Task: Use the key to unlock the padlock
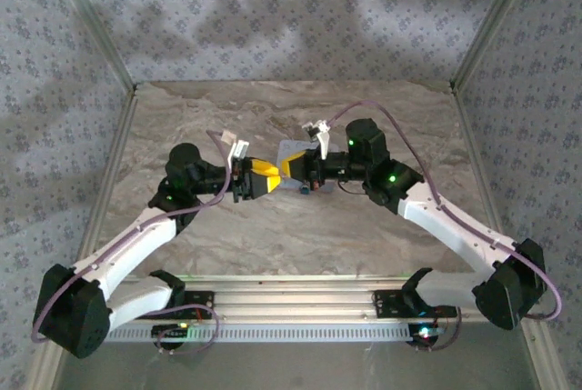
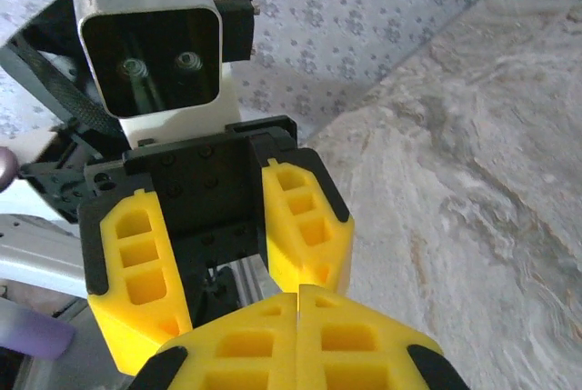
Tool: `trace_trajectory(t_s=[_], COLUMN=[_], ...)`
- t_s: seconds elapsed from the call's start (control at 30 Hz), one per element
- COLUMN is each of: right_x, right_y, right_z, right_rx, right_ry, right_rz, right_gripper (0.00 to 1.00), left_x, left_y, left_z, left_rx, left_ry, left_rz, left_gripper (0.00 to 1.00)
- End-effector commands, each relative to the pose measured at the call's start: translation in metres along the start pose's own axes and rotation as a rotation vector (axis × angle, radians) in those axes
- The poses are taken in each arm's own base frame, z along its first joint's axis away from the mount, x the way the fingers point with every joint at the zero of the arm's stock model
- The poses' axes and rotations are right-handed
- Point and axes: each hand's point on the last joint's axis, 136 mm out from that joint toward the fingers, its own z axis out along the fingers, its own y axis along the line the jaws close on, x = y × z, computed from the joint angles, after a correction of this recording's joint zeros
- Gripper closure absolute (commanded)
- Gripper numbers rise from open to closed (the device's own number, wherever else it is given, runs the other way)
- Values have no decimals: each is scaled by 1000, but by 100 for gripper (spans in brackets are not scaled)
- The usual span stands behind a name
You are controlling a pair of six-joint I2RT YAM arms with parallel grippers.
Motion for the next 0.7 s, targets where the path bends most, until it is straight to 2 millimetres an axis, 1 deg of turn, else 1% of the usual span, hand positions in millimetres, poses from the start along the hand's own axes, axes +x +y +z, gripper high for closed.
trace_trajectory(t_s=[0.0,0.13,0.3,0.4,0.5,0.6,0.67], right_x=[-12,-13,-13,-12,-10,-8,-7], right_y=[17,19,21,23,23,23,22], right_z=[-5,-5,-3,-1,1,2,2], right_rx=[-73,-70,-70,-73,-70,-70,-67], right_ry=[-49,-57,-62,-61,-59,-55,-56], right_rz=[-27,-26,-27,-31,-33,-32,-31], right_gripper=[100,100,100,100,100,100,100], left_x=[-9,-11,-12,-14,-16,-17,-18], left_y=[-19,-22,-18,-17,-17,-17,-16], left_z=[-1,0,3,6,7,7,7], left_rx=[88,94,88,86,83,83,79], left_ry=[-8,-9,-14,-19,-30,-36,-40], left_rz=[33,39,37,37,40,41,43], left_gripper=[58,59,63,68,69,78,88])
